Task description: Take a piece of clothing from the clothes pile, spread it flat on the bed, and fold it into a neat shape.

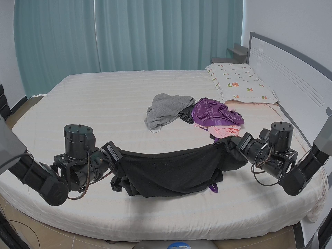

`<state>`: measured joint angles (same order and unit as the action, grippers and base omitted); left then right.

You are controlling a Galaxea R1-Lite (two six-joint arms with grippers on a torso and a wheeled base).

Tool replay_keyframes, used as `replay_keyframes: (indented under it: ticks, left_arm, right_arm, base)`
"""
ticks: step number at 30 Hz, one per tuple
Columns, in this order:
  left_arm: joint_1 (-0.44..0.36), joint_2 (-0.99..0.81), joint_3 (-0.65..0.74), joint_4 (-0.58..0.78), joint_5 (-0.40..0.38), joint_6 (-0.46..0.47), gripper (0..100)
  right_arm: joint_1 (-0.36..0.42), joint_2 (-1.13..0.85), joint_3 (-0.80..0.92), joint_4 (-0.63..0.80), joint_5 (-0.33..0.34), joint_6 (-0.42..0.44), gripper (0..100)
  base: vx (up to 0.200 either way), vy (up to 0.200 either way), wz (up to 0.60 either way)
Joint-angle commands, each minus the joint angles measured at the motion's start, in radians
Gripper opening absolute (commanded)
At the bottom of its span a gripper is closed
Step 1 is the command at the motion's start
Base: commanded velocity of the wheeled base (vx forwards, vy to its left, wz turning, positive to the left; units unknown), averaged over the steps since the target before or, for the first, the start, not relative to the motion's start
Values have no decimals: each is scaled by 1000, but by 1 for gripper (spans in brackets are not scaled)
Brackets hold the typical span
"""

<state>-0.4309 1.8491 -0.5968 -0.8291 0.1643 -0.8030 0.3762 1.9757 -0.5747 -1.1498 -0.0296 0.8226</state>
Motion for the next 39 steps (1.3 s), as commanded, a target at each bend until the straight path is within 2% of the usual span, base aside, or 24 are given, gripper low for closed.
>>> replay_keyframes:
  ticks: [1, 11, 20, 39]
  left_arm:
    - [-3, 48, 18, -16, -2, -5, 0]
    - [-3, 50, 40, -18, -2, -7, 0]
    - [-3, 53, 40, -19, -2, -5, 0]
    - [-3, 62, 40, -81, -5, -5, 0]
  right_arm:
    - [3, 5, 35, -4, -3, 1, 0]
    - [21, -23, 52, -2, -3, 1, 0]
    - [29, -23, 53, -2, -3, 1, 0]
    - [38, -26, 55, -2, -4, 1, 0]
  base:
    - [0, 0, 0]
    - [0, 0, 0]
    - [-200, 0, 0]
    - [0, 0, 0]
